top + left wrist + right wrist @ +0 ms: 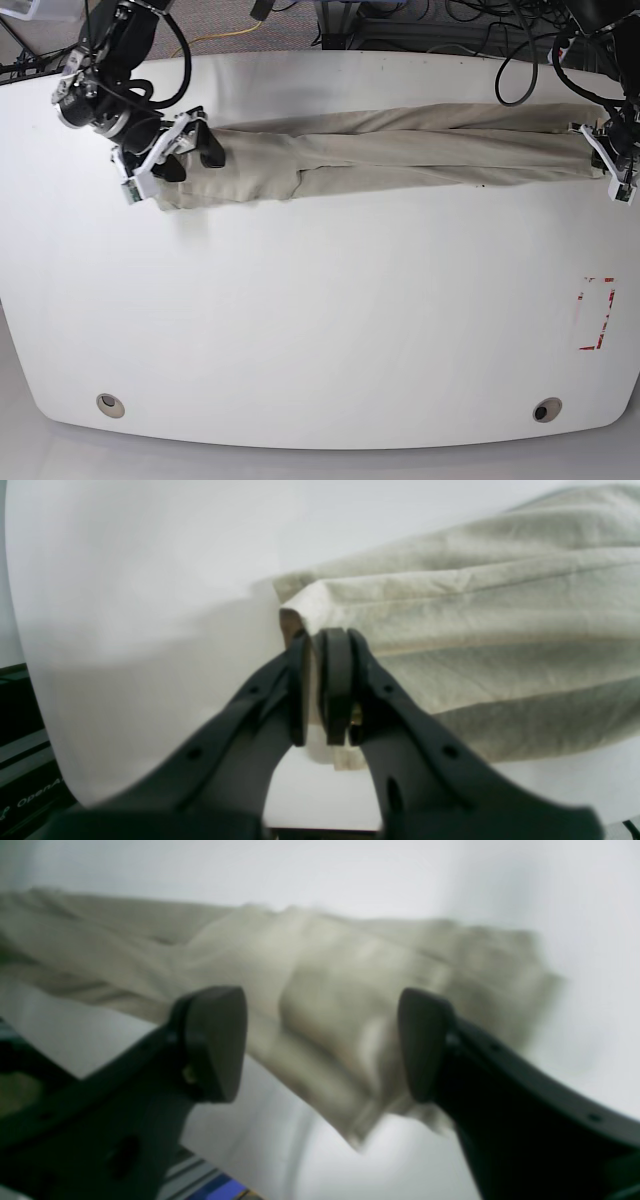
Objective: Fold the T-shirt properly
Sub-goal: 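Regrasp the strip end with the left gripper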
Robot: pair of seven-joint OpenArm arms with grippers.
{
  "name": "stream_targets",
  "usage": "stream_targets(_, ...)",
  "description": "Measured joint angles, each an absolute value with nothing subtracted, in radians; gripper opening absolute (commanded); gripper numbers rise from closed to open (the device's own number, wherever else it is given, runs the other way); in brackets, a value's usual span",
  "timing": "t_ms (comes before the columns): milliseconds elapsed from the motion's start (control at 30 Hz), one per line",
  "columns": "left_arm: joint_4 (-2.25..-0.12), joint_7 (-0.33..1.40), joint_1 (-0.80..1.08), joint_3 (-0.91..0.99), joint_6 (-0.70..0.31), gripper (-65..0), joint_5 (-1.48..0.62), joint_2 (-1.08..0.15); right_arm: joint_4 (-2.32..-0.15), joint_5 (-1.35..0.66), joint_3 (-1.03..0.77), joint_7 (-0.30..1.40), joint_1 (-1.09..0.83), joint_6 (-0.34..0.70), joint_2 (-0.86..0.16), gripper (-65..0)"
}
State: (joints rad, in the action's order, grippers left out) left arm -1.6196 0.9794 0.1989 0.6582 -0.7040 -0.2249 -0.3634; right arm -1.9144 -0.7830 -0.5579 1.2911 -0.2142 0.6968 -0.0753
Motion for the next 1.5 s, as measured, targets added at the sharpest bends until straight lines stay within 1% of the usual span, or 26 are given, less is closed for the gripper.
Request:
stream_targets(33,-1.620,0.979,0.199,0.658,-0.704,-61.5,-0.226,-0.363,-1.910,-0.761,-0.540,1.290,-0.214,0.696,-0.064,-31.9)
stream_targets(100,-1.620,0.979,0.199,0.658,-0.704,-61.5,-0.225,-0.364,-1.900,-0.728,-0.503,1.274,-0.205,0.698,-0.041,-42.8)
stream_targets(133,-1.620,0.980,0.199,0.658,-0.704,-61.5,-0.224,-0.366,-1.885,-0.691,-0.480,1.261,-0.195,0.698,-0.036,-46.9)
stream_targets(233,-1.619,0.979,0.198,0.658,-0.704,-61.4,-0.225,-0.366,-1.812,-0.597,-0.435,1.208,-0.165,0.696,-0.039,-55.0)
stream_targets(267,-1.619,0.979,0.198,0.657,-0.704,-61.4,-0.225,-0.366,-1.785,-0.565,-0.427,1.204,-0.149,0.693,-0.039,-55.6)
stream_targets(400,-1.619,0.980,0.198,0.657,-0.704,-61.4,-0.224,-0.366,-1.674,-0.461,-0.419,1.150,-0.117,0.695,-0.042,-54.9)
stream_targets(500,-1.619,0.979,0.199,0.657,-0.704,-61.1,-0.225,-0.366,-1.622,-0.447,-0.426,1.086,-0.112,0.700,-0.068,-54.5)
stream_targets(533,-1.619,0.979,0.200,0.657,-0.704,-60.0,-0.226,-0.366,-1.602,-0.453,-0.428,1.065,-0.112,0.702,-0.080,-54.5)
stream_targets(633,-1.619,0.979,0.200,0.657,-0.704,-51.2,-0.229,-0.367,-1.553,-0.475,-0.431,1.028,-0.104,0.708,-0.125,-54.9)
stream_targets(800,-1.619,0.979,0.200,0.658,-0.704,-31.2,-0.229,-0.368,-1.535,-0.470,-0.431,1.004,-0.098,0.707,-0.144,-54.9)
stream_targets(833,-1.619,0.979,0.200,0.659,-0.704,-28.6,-0.228,-0.369,-1.535,-0.470,-0.431,1.003,-0.098,0.707,-0.144,-54.9)
stream_targets(867,-1.619,0.980,0.200,0.661,-0.704,-27.4,-0.228,-0.369,-1.535,-0.470,-0.431,1.002,-0.099,0.707,-0.144,-54.9)
stream_targets(967,-1.619,0.981,0.200,0.667,-0.704,-27.1,-0.237,-0.369,-1.535,-0.467,-0.431,1.002,-0.098,0.707,-0.144,-54.9)
stream_targets(1033,-1.618,0.987,0.202,0.693,-0.704,-27.1,-0.303,-0.369,-1.535,-0.467,-0.431,1.002,-0.098,0.707,-0.144,-54.9)
stream_targets(1100,-1.618,1.036,0.199,0.726,-0.704,-27.1,-0.363,-0.369,-1.535,-0.467,-0.431,1.002,-0.098,0.707,-0.144,-54.9)
stream_targets(1233,-1.588,1.124,0.197,0.773,-0.702,-26.8,-0.418,-0.372,-1.535,-0.467,-0.430,1.002,-0.099,0.707,-0.144,-54.9)
stream_targets(1333,-1.534,1.128,0.200,0.788,-0.700,-26.8,-0.501,-0.372,-1.535,-0.467,-0.430,1.002,-0.099,0.707,-0.144,-54.9)
stream_targets(1500,-1.375,1.130,0.200,0.789,-0.700,-26.8,-0.605,-0.394,-1.535,-0.467,-0.430,1.002,-0.100,0.707,-0.144,-54.9)
